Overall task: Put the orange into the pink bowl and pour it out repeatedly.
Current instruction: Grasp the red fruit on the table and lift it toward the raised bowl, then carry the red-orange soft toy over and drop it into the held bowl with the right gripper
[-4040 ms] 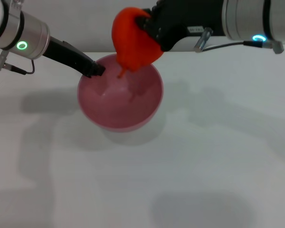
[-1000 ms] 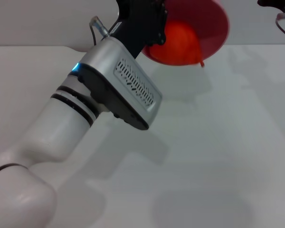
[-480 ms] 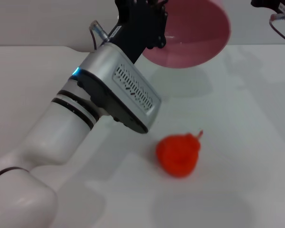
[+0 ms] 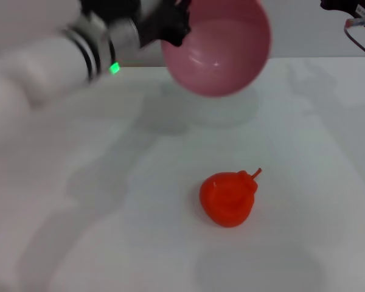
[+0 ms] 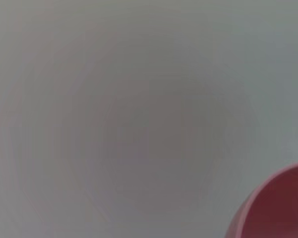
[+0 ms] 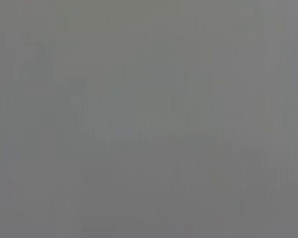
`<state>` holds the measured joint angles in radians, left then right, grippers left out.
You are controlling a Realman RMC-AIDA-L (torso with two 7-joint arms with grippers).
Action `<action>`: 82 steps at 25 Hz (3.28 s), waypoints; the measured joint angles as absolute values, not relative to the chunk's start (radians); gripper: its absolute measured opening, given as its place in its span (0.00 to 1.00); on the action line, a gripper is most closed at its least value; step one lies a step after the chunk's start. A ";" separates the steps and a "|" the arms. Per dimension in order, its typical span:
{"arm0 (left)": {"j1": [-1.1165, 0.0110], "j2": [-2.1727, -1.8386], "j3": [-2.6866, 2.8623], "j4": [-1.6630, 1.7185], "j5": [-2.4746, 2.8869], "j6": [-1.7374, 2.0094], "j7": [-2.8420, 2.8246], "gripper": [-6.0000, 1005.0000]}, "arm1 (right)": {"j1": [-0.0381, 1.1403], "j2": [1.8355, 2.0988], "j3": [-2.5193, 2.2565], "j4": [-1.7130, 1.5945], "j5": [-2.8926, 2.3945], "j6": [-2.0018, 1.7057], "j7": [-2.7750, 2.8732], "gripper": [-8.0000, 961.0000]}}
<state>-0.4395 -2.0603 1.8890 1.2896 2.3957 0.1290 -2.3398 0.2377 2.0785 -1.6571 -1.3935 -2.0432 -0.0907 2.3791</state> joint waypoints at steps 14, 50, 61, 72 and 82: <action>-0.886 -1.943 0.901 1.036 2.420 1.312 -2.278 0.05 | 0.250 2.069 -1.533 -1.407 -2.059 -0.568 2.360 0.46; -0.851 -1.953 0.925 1.031 2.465 1.382 -2.292 0.05 | 0.697 2.076 -1.610 -1.001 -2.329 -1.219 2.321 0.35; -0.845 -1.953 0.933 1.029 2.465 1.366 -2.287 0.05 | 0.701 2.076 -1.611 -0.999 -2.329 -1.203 2.319 0.24; -0.839 -1.953 0.935 1.029 2.465 1.365 -2.285 0.05 | 0.647 2.073 -1.549 -1.123 -2.338 -1.205 2.364 0.06; -0.836 -1.958 0.946 1.029 2.466 1.372 -2.273 0.05 | 0.448 2.076 -1.300 -1.598 -2.316 -1.116 2.458 0.07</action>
